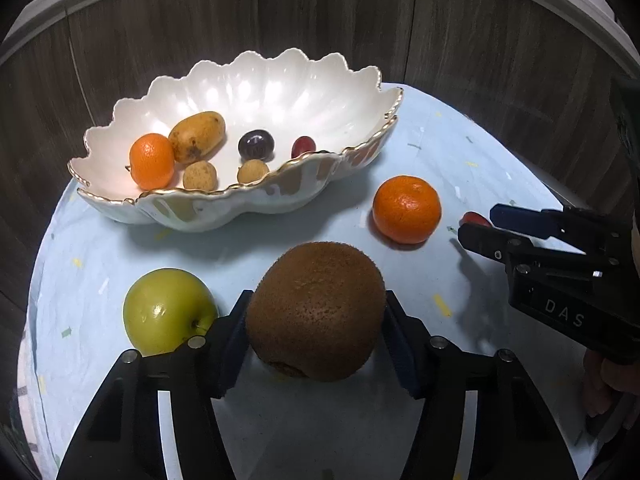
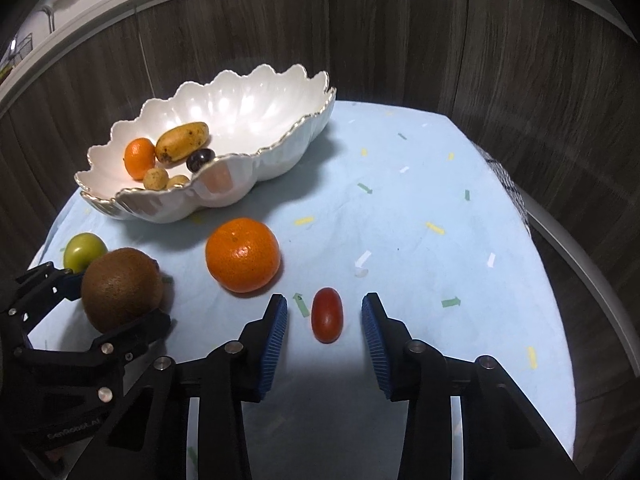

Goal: Organize fruits
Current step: 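Close the left tool on the kiwi while the right tool closes on the red date, then carry the kiwi with the left tool while the right tool carries the red date over the bowl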

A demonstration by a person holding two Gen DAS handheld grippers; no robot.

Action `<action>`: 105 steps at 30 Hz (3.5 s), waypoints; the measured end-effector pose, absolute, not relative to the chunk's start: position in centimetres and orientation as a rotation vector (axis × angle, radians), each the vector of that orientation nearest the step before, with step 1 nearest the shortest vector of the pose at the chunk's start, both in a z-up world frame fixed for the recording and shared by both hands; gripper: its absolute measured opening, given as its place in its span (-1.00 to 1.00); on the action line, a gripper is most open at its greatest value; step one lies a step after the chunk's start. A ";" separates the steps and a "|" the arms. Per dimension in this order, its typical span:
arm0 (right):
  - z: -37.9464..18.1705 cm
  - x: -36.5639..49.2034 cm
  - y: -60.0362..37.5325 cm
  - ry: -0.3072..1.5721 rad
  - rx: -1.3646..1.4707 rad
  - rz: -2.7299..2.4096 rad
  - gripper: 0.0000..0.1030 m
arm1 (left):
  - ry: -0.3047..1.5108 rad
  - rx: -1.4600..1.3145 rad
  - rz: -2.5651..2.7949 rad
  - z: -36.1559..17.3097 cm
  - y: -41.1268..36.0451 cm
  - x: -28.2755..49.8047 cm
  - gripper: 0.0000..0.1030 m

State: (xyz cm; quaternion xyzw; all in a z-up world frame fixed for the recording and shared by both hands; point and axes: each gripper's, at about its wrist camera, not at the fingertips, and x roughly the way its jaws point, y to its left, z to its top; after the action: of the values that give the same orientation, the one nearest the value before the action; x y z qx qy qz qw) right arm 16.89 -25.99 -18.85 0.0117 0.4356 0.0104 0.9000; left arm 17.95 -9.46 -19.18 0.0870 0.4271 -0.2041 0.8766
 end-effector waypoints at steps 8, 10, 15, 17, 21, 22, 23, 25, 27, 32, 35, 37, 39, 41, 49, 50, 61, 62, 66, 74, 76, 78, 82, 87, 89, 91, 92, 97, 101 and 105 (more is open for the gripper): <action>-19.4 17.1 -26.4 0.910 0.040 0.015 -0.60 | 0.895 0.177 -0.419 -19.4 -9.4 18.0 0.14; -19.4 17.1 -26.2 0.908 0.033 0.021 -0.66 | 0.894 0.178 -0.420 -19.4 -9.4 18.0 0.13; -19.2 17.1 -26.1 0.905 0.030 0.019 -0.67 | 0.890 0.182 -0.416 -19.3 -9.3 17.8 0.12; -19.1 17.0 -26.1 0.902 0.029 0.019 -0.67 | 0.887 0.183 -0.416 -19.2 -9.3 17.7 0.12; -18.5 16.9 -26.0 0.892 0.029 0.023 -0.67 | 0.872 0.186 -0.416 -18.7 -9.3 17.5 0.12; -18.3 16.8 -26.0 0.889 0.029 0.025 -0.67 | 0.868 0.186 -0.415 -18.6 -9.3 17.5 0.12; -18.1 16.8 -26.0 0.884 0.028 0.025 -0.67 | 0.861 0.185 -0.416 -18.4 -9.3 17.5 0.12; -17.7 16.7 -26.0 0.878 0.028 0.026 -0.67 | 0.852 0.185 -0.414 -18.0 -9.2 17.4 0.12; -17.3 16.6 -26.0 0.870 0.028 0.026 -0.67 | 0.844 0.184 -0.414 -17.6 -9.2 17.3 0.12; -16.2 16.0 -26.0 0.849 0.026 0.026 -0.67 | 0.820 0.183 -0.415 -16.6 -9.2 16.9 0.12; -15.6 15.9 -25.8 0.837 0.024 0.025 -0.67 | 0.805 0.181 -0.414 -15.9 -9.0 16.7 0.12; -15.1 15.8 -25.7 0.828 0.022 0.025 -0.67 | 0.795 0.179 -0.411 -15.5 -9.0 16.6 0.12; -14.6 15.6 -25.6 0.817 0.019 0.026 -0.67 | 0.786 0.177 -0.407 -15.0 -8.8 16.5 0.12; -14.0 15.5 -25.4 0.806 0.017 0.027 -0.67 | 0.777 0.176 -0.403 -14.6 -8.7 16.4 0.12; -12.1 15.5 -24.5 0.765 0.010 0.042 -0.67 | 0.745 0.167 -0.381 -12.7 -8.0 16.5 0.12; -11.8 15.6 -24.4 0.759 0.009 0.045 -0.67 | 0.740 0.166 -0.377 -12.5 -7.9 16.6 0.12; -8.5 17.0 -23.1 0.692 -0.002 0.066 -0.67 | 0.684 0.154 -0.341 -9.8 -6.7 18.3 0.12; -8.2 17.2 -23.1 0.687 0.001 0.067 -0.67 | 0.681 0.154 -0.338 -9.6 -6.7 18.5 0.12; -7.3 17.9 -22.9 0.666 0.006 0.072 -0.67 | 0.659 0.157 -0.332 -8.7 -6.6 19.3 0.12; -6.6 19.7 -22.4 0.647 0.001 0.083 -0.67 | 0.643 0.146 -0.316 -7.8 -6.2 21.5 0.12; -6.5 20.3 -22.3 0.645 0.006 0.085 -0.67 | 0.640 0.145 -0.312 -7.8 -6.0 21.8 0.12; -6.5 21.1 -22.2 0.645 0.007 0.086 -0.67 | 0.640 0.146 -0.309 -7.8 -5.9 22.5 0.12; -6.6 22.3 -22.0 0.644 0.004 0.092 -0.67 | 0.642 0.141 -0.301 -7.8 -5.8 23.9 0.12; -6.9 24.0 -21.7 0.650 0.004 0.099 -0.67 | 0.649 0.139 -0.296 -8.0 -5.7 25.9 0.12; -7.0 24.5 -21.7 0.655 0.007 0.101 -0.67 | 0.651 0.140 -0.296 -8.1 -5.7 26.5 0.12; -7.2 25.0 -21.6 0.660 0.007 0.103 -0.67 | 0.655 0.142 -0.298 -8.5 -5.8 27.1 0.12; -7.3 25.3 -21.6 0.663 0.006 0.104 -0.67 | 0.660 0.144 -0.299 -8.7 -5.9 27.4 0.12; -8.1 26.8 -21.5 0.686 0.015 0.104 -0.67 | 0.683 0.150 -0.308 -9.8 -6.4 28.6 0.12; -9.0 27.7 -21.6 0.709 0.021 0.105 -0.67 | 0.702 0.154 -0.317 -10.6 -6.7 29.2 0.12; -9.9 28.7 -21.8 0.743 0.031 0.103 -0.67 | 0.732 0.147 -0.319 -11.4 -6.7 30.0 0.12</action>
State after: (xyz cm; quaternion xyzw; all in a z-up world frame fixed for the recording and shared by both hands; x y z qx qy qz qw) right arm 28.71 -21.75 -9.92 0.0152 0.3628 0.0505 0.9304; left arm 29.95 -6.65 -11.42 0.0713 0.3560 -0.1552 0.9187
